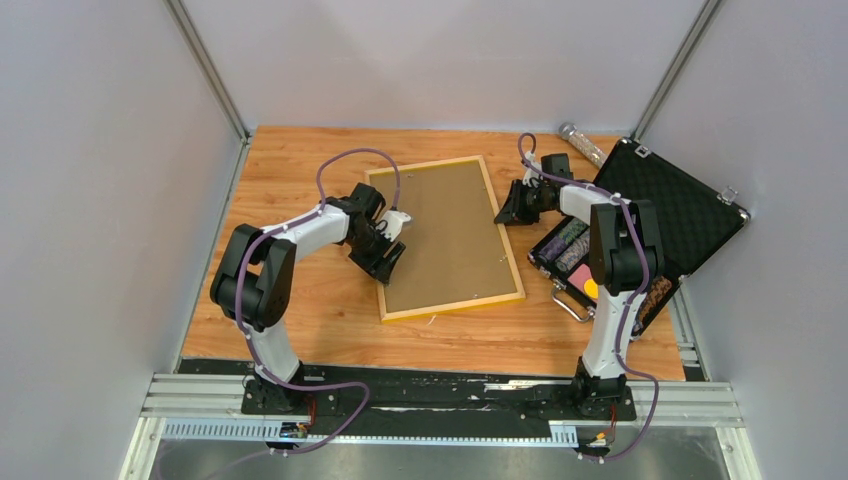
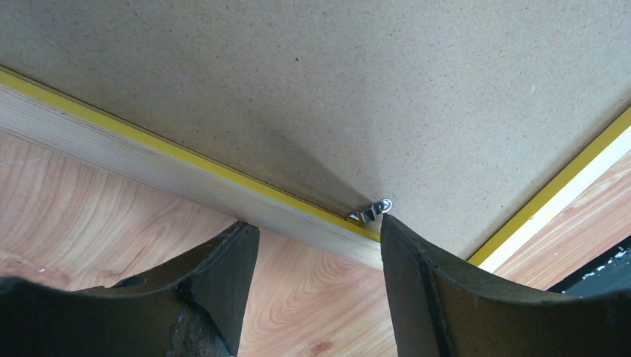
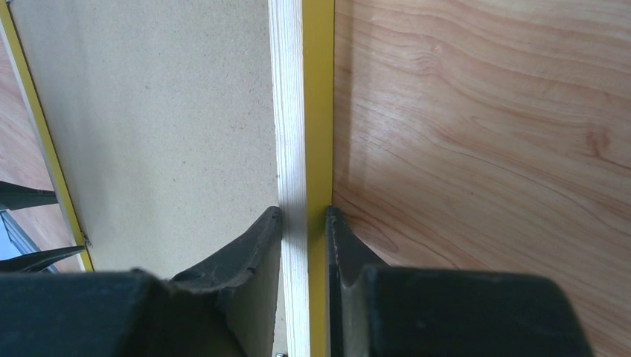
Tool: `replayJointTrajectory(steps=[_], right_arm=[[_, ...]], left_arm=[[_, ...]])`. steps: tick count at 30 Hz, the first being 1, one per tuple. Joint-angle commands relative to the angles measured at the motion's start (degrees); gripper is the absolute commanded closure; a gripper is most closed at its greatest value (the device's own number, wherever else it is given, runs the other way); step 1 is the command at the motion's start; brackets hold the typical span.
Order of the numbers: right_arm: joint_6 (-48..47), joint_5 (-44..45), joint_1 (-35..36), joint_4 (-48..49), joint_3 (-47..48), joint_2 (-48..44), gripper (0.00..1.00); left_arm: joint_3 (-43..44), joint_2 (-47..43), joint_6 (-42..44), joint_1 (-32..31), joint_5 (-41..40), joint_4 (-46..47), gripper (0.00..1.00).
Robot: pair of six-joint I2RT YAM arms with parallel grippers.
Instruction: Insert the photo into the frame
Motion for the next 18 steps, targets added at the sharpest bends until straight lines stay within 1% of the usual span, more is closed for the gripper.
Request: replayJointTrajectory(steps=[1, 7, 11, 18], right_arm=[[1.6, 1.4, -1.3, -0.6, -0.3, 2.3, 1.00], [1.6, 1.3, -1.3, -0.5, -0.4, 2.2, 1.00], [1.6, 1.3, -1.3, -0.5, -0.4, 2.2, 1.00], [1.5, 1.6, -1.3, -0.6, -0.4, 2.1, 1.00]], left_arm=[[0.0, 1.8, 0.2, -0.4, 0.9, -0.4, 0.30], [0.6, -0.3, -2.1, -0.3, 1.9, 0.5, 0.33], [0.7, -1.2, -4.0, 0.1, 0.0, 1.7, 0.35], [2.5, 0.3, -7.7, 2.5, 0.2, 2.3, 0.36]])
